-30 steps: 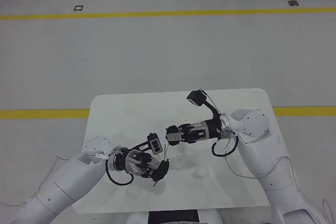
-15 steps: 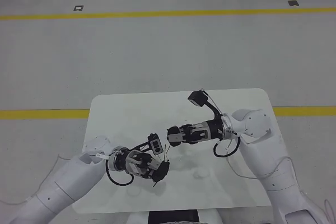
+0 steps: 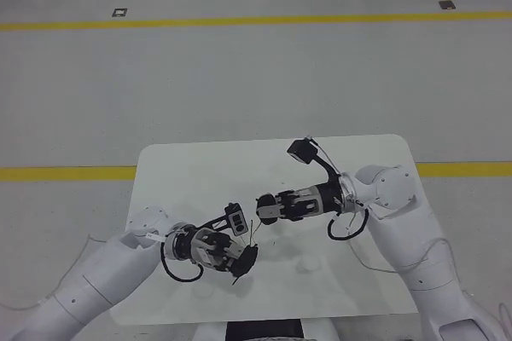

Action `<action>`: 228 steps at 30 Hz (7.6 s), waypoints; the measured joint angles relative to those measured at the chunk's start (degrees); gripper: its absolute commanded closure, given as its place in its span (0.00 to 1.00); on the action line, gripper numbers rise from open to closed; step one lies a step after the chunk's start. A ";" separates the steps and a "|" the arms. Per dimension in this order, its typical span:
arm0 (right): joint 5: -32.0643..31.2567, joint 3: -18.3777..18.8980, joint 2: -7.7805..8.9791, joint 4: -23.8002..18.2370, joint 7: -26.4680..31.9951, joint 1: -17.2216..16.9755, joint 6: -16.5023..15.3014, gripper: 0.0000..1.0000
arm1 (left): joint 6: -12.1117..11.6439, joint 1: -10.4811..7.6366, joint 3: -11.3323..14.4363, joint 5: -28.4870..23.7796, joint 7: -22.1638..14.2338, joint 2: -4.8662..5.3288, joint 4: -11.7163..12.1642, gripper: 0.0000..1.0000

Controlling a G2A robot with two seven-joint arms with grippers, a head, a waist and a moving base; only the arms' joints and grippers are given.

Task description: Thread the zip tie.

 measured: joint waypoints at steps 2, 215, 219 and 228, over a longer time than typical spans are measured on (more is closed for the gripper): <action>0.05 0.08 0.22 -0.08 0.00 -0.03 0.00 1.00 | -0.14 -0.11 0.03 -0.20 0.00 0.05 0.19 1.00; 3.27 -1.13 5.95 -5.07 -2.57 -1.79 0.00 0.00 | -2.60 -0.31 -0.38 2.49 5.72 -1.35 -2.95 1.00; -0.10 1.07 6.38 -7.21 -5.22 -4.54 0.00 0.00 | -4.02 0.19 -1.08 -0.52 6.11 -1.73 -3.51 1.00; -1.44 2.19 6.50 -7.44 -7.82 -6.29 0.00 0.00 | -4.47 0.23 -1.36 -1.34 6.65 -1.84 -3.40 1.00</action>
